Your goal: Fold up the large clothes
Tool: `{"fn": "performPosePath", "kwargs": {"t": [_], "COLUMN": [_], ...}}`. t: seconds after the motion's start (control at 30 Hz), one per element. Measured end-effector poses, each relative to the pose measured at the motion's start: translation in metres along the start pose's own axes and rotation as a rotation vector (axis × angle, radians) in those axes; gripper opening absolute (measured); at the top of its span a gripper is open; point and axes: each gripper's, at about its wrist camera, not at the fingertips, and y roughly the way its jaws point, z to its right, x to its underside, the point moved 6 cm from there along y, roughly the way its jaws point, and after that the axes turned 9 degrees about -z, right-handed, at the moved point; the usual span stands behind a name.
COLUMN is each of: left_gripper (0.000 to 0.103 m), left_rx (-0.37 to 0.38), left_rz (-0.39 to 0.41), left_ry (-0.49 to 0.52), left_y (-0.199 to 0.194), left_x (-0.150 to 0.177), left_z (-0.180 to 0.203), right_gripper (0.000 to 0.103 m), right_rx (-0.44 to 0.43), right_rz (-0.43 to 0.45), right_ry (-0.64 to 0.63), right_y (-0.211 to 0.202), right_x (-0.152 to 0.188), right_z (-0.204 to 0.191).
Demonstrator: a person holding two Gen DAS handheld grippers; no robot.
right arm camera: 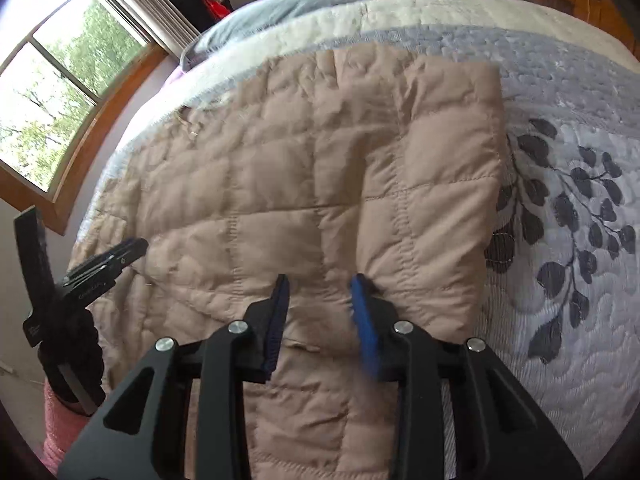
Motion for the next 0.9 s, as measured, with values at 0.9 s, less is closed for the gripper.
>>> {"fn": "performPosePath", "kwargs": {"t": [0.9], "left_gripper": [0.073], "left_rx": [-0.123], "left_rz": [0.134], "left_ry": [-0.938], "left_y": [-0.114], "left_x": [0.173], "left_z": [-0.441], "right_gripper": [0.05], "right_rx": [0.033], "right_rz": [-0.012], "right_ry": [-0.051], "right_y": [-0.018], "right_x": [0.03], "right_z": [-0.011]}}
